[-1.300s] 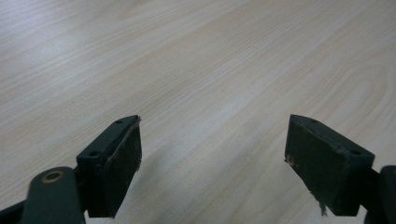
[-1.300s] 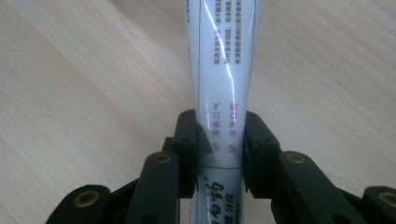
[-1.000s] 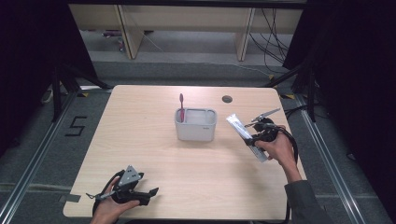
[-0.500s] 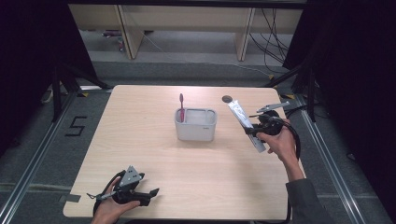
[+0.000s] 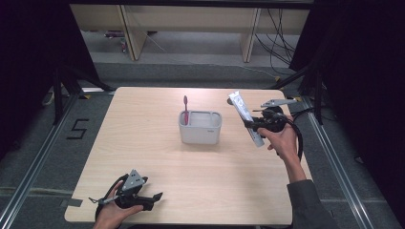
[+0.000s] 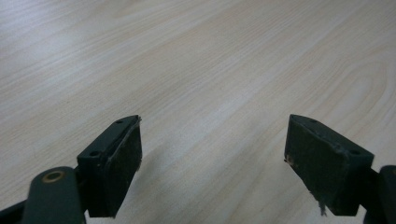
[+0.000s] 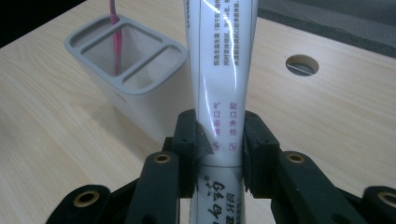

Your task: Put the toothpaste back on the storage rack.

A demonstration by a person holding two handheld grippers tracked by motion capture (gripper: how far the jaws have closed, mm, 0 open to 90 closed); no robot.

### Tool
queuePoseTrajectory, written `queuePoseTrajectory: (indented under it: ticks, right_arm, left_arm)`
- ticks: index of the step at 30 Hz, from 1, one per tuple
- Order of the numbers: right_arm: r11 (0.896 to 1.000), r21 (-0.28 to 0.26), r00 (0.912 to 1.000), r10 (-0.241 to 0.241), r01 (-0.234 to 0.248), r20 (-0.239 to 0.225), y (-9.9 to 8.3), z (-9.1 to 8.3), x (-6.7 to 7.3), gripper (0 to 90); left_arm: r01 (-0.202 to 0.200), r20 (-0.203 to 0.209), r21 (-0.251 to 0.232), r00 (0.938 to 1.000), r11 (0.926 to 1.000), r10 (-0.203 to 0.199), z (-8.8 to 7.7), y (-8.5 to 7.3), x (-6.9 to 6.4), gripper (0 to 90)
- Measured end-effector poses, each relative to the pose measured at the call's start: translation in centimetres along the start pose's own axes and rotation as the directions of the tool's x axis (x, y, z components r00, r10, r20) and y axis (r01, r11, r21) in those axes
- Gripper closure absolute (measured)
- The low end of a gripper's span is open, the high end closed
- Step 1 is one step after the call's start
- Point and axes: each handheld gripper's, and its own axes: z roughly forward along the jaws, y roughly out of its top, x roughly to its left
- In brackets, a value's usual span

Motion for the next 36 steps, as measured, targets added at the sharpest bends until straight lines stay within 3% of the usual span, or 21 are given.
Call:
queuePoseTrajectory:
  ticks: [5,8,10,12,14,15,21,22,26,29,32,35,36]
  right_arm:
    - [0.999,-0.05,0.9996,-0.008,0.007,-0.026,0.8,0.5,0.4,70.8]
    - [0.998,-0.055,0.9996,-0.022,0.022,-0.014,1.5,0.8,0.6,70.8]
    - [0.996,-0.079,0.9993,-0.031,0.029,-0.02,1.8,1.2,0.8,70.8]
    - [0.997,-0.083,0.9996,-0.004,0.001,-0.027,2.1,1.4,1.1,70.8]
    - [0.993,-0.115,0.9989,-0.023,0.018,-0.041,2.4,2.0,1.1,70.9]
    - [0.993,-0.113,0.9983,-0.029,0.023,-0.052,2.5,2.2,1.2,70.9]
    - [0.99,-0.142,0.9968,-0.013,0.001,-0.079,3.3,3.2,2.2,70.9]
    - [0.988,-0.155,0.9964,-0.022,0.009,-0.082,3.5,3.3,2.3,70.9]
    - [0.985,-0.174,0.9955,-0.017,0.001,-0.093,4.0,3.8,2.9,70.9]
    - [0.982,-0.189,0.9931,-0.023,0.001,-0.115,4.3,4.4,3.1,70.9]
    - [0.979,-0.205,0.9936,-0.028,0.005,-0.11,4.4,4.8,3.3,70.9]
    - [0.98,-0.197,0.9937,-0.003,-0.02,-0.112,4.5,5.1,3.4,70.9]
    - [0.979,-0.204,0.9936,-0.018,-0.006,-0.111,4.5,5.2,3.3,70.9]
  left_arm:
    - [-0.01,0.004,0.001,0.9999,1.0,0.01,-0.1,0.1,0.1,18.7]
    - [0.001,0.003,-0.006,1.0,1.0,-0.001,0.0,0.0,0.0,18.7]
    - [-0.013,0.002,0.005,0.9999,0.9999,0.013,-0.1,0.1,0.1,18.7]
    - [0.0,0.003,-0.007,1.0,1.0,0.0,0.0,0.0,0.0,18.7]
    - [0.003,0.005,-0.005,1.0,1.0,-0.003,0.0,0.0,0.0,18.7]
    - [-0.013,0.002,0.007,0.9999,0.9999,0.013,-0.1,0.1,0.1,18.7]
    - [-0.002,0.0,-0.006,1.0,1.0,0.002,-0.1,0.1,0.0,18.7]
    - [-0.02,-0.003,0.013,0.9998,0.9997,0.021,-0.1,0.1,0.1,18.7]
    - [0.006,0.0,-0.011,1.0,0.9999,-0.006,0.0,0.1,-0.1,18.7]
    - [-0.011,0.004,0.008,0.9999,0.9999,0.011,-0.1,0.1,0.0,18.7]
    - [-0.009,0.0,0.003,1.0,1.0,0.009,-0.1,0.1,0.0,18.7]
    - [-0.006,0.002,-0.003,1.0,1.0,0.006,-0.1,0.0,-0.1,18.7]
    - [-0.005,0.002,-0.006,1.0,1.0,0.005,-0.1,0.1,-0.1,18.7]
